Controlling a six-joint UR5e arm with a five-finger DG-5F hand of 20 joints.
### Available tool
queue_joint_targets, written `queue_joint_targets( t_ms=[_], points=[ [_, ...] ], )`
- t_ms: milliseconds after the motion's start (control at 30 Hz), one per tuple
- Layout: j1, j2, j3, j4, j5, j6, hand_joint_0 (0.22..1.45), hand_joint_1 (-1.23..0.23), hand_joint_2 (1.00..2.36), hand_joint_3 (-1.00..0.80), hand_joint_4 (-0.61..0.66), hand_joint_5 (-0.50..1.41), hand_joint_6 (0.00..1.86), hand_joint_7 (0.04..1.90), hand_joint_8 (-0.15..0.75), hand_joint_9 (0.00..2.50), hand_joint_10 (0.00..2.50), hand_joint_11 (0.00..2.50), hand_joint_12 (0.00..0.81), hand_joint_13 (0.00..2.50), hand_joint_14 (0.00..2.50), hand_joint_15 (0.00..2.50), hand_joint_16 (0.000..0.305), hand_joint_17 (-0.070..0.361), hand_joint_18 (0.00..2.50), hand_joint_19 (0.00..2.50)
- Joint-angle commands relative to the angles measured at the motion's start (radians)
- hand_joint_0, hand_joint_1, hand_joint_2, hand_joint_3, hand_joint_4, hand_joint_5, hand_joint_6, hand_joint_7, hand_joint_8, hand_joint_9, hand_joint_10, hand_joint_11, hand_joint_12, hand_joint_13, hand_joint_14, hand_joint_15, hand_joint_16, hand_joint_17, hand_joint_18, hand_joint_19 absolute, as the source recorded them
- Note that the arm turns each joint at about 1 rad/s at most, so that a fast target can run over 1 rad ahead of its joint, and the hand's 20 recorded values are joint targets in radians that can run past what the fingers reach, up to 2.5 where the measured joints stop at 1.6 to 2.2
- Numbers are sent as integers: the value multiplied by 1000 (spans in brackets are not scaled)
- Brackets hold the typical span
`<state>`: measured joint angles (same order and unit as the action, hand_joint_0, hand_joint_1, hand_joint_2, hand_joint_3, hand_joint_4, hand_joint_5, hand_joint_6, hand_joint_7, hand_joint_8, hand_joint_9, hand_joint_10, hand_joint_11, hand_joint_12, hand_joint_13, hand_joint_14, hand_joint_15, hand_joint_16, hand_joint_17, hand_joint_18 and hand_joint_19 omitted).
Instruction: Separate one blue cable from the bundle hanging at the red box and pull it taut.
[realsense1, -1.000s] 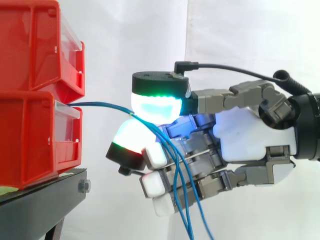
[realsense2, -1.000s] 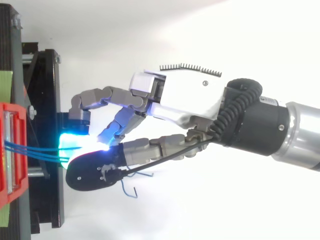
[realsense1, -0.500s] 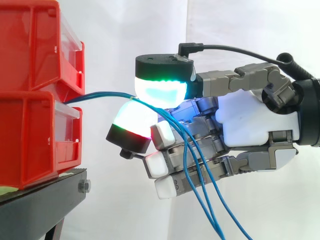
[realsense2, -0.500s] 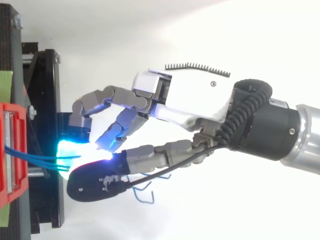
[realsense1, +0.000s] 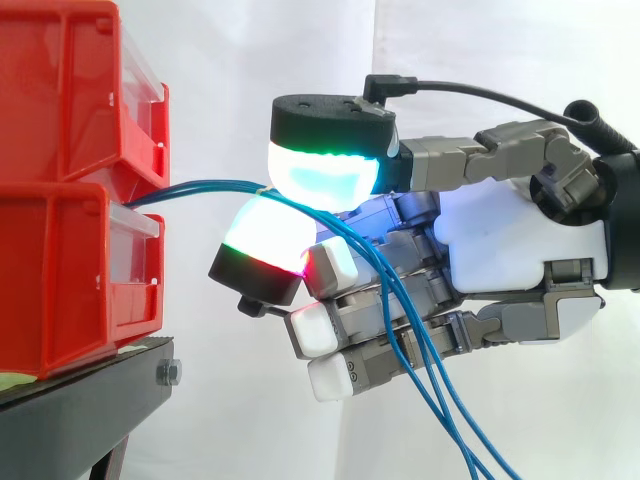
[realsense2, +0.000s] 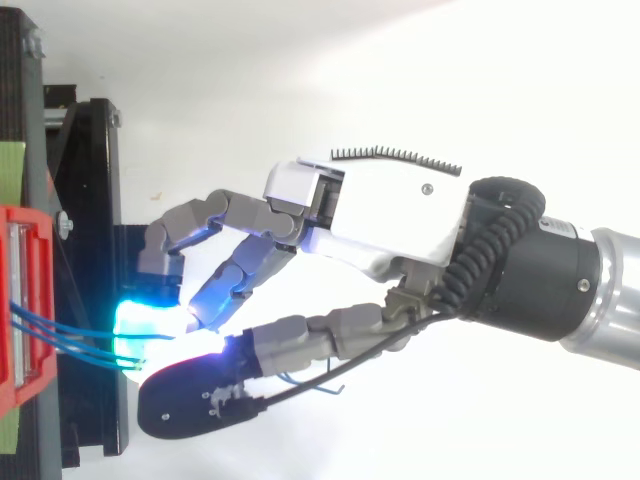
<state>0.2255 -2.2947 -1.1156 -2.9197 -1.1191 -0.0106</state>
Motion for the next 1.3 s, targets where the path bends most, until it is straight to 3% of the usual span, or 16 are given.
queue_joint_targets(
  t_ms=[0, 333, 533, 800, 967, 1133, 1267],
  points=[
    [2, 0, 0, 0, 1, -2, 784, -895, 1019, -279, 200, -226, 915, 1015, 349, 1055, 17, 992, 337, 1019, 19, 547, 26, 59, 764, 385],
    [2, 0, -1, -1, 2, -2, 837, -907, 1000, -500, 196, -221, 918, 1012, 348, 1069, 20, 1000, 337, 1040, 21, 572, 25, 56, 767, 392],
    [2, 0, -7, 0, 2, -2, 733, -911, 1000, -500, 199, -220, 912, 1007, 346, 1070, 21, 1008, 336, 1053, 20, 570, 25, 56, 806, 367],
    [3, 0, -9, 0, 1, -2, 577, -726, 1000, -500, 204, -209, 863, 997, 360, 1127, 20, 983, 347, 1090, 20, 586, 27, 60, 811, 423],
    [3, 0, -9, 4, 4, -2, 624, -604, 1000, -500, 187, -205, 847, 1006, 353, 1134, 21, 968, 345, 1098, 21, 595, 27, 61, 817, 443],
    [3, 0, -10, 4, 5, -2, 663, -691, 1012, -368, 144, -206, 854, 1047, 355, 1111, 20, 959, 357, 1090, 22, 597, 29, 66, 835, 464],
    [3, 0, -10, 4, 5, -2, 724, -853, 1017, -283, 133, -221, 871, 1033, 346, 1059, 20, 971, 366, 1066, 22, 605, 31, 70, 841, 464]
  ],
)
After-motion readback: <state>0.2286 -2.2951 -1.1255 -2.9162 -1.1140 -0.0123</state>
